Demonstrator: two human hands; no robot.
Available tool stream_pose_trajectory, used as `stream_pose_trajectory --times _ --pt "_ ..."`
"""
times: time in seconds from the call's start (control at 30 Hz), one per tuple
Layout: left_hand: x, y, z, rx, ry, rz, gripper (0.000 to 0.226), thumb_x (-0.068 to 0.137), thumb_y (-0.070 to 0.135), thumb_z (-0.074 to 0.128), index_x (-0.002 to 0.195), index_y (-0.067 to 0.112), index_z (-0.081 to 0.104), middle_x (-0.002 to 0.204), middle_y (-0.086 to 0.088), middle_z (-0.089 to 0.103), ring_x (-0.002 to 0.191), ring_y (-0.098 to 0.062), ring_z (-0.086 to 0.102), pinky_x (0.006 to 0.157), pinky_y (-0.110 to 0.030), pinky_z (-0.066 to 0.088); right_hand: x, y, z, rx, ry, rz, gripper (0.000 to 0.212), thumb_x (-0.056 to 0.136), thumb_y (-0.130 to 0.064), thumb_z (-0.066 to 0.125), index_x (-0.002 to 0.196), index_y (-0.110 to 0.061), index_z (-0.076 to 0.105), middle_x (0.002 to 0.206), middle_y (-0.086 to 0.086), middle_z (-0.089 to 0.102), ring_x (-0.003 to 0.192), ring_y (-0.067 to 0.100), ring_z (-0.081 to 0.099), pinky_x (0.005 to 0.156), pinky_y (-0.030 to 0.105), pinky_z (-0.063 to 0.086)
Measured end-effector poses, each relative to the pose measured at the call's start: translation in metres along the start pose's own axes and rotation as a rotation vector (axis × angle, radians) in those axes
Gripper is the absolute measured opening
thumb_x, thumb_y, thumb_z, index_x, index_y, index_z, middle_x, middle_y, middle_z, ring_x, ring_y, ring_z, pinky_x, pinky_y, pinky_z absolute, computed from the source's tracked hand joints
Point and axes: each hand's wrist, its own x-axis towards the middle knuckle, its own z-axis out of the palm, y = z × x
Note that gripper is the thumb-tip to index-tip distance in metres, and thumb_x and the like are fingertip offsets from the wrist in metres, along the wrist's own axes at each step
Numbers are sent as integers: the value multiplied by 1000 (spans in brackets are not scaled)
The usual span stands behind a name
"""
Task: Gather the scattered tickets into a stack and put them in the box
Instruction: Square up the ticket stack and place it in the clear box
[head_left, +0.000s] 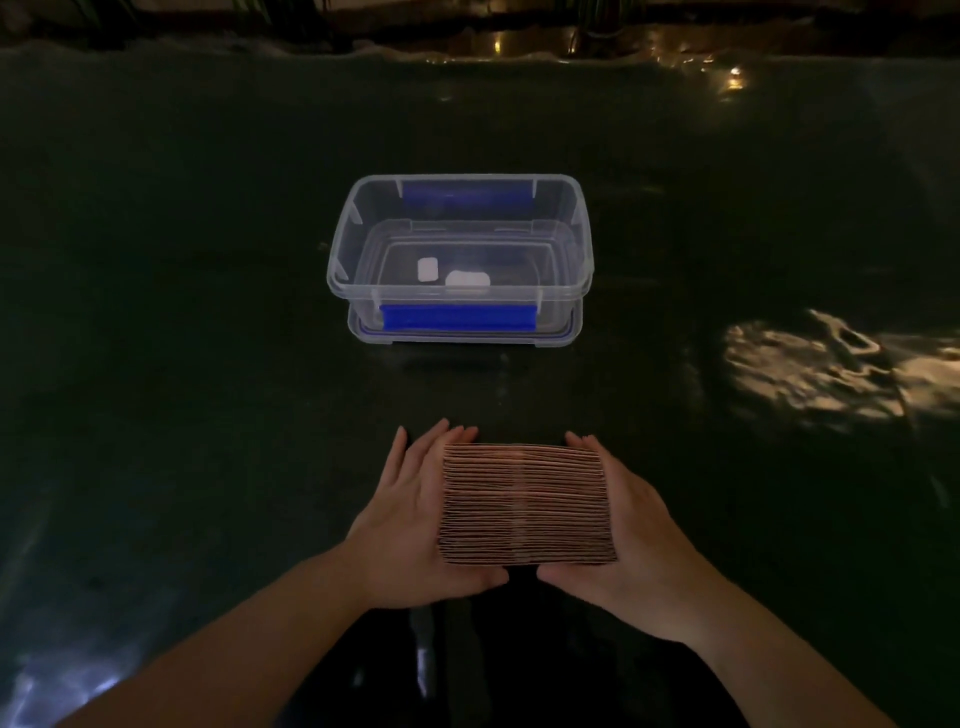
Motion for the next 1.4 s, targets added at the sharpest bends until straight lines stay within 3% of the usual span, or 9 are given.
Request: stream_pose_trajectory --times 0.17,0.27,0.43,0.6,0.8,0.9,1.0,1.17,1.4 --pt "-4 -1 -5 -97 108 17 107 68 72 71 150 21 26 142 17 32 148 -18 25 121 -59 0 -7 -10 -4 58 44 -26 118 62 -53 87 137 -58 -4 152 -34 9 139 -7 1 120 38 17" --pt "-6 -6 -7 -33 37 -24 123 62 77 74 156 27 14 155 17 24 156 -15 7 123 -55 -12 -5 -15 -9 -102 -11 -14 115 62 -57 85 142 -53 2 147 -34 -8 114 -21 -15 118 37 -1" --pt "-4 -7 -7 -4 -43 -69 145 56 81 75 164 23 -1 160 24 -1 155 -7 -14 120 -41 -25 0 -12 -9 -159 -41 -5 132 59 -60 85 151 -43 -9 150 -28 -10 123 -17 -22 114 32 -13" --pt "-6 -6 -4 -9 32 -42 116 64 77 73 156 30 20 161 13 34 159 -21 9 124 -53 -13 -2 -16 -4 -209 14 -21 113 69 -63 78 150 -32 5 143 -26 1 107 -24 -21 113 30 -15" --pt "-4 -1 -4 -62 35 -30 105 67 75 71 151 38 19 158 12 36 157 -22 11 124 -65 -8 -2 -17 0 -177 69 -9 112 69 -62 78 149 -31 6 153 -22 2 108 -24 -21 113 30 -16" --pt "-7 0 -10 -158 24 -7 102 70 68 75 150 41 18 153 23 23 157 -17 13 124 -68 -1 -6 -20 -1 10 39 59 117 66 -52 85 149 -37 4 137 -35 1 128 -15 -14 120 38 -1" --pt "-9 5 -31 -538 -40 -18 100 73 36 91 150 36 29 151 7 48 146 -20 45 119 -55 38 -14 -27 -2 435 9 121 109 57 -33 95 135 -56 22 129 -33 46 126 -7 45 108 36 41" --pt "-6 22 -63 -953 10 -25 97 69 6 87 150 31 40 142 -6 64 132 -26 62 103 -35 52 -27 -57 -2 809 96 5 123 41 -31 95 132 -62 18 111 -43 58 110 -14 56 93 25 44" --pt "7 47 -80 -1521 324 -149 110 54 28 101 147 12 44 111 -14 75 97 -27 76 77 -38 62 -19 -110 13 1310 212 29 99 22 -32 100 102 -65 52 109 -12 73 111 20 69 92 55 54"
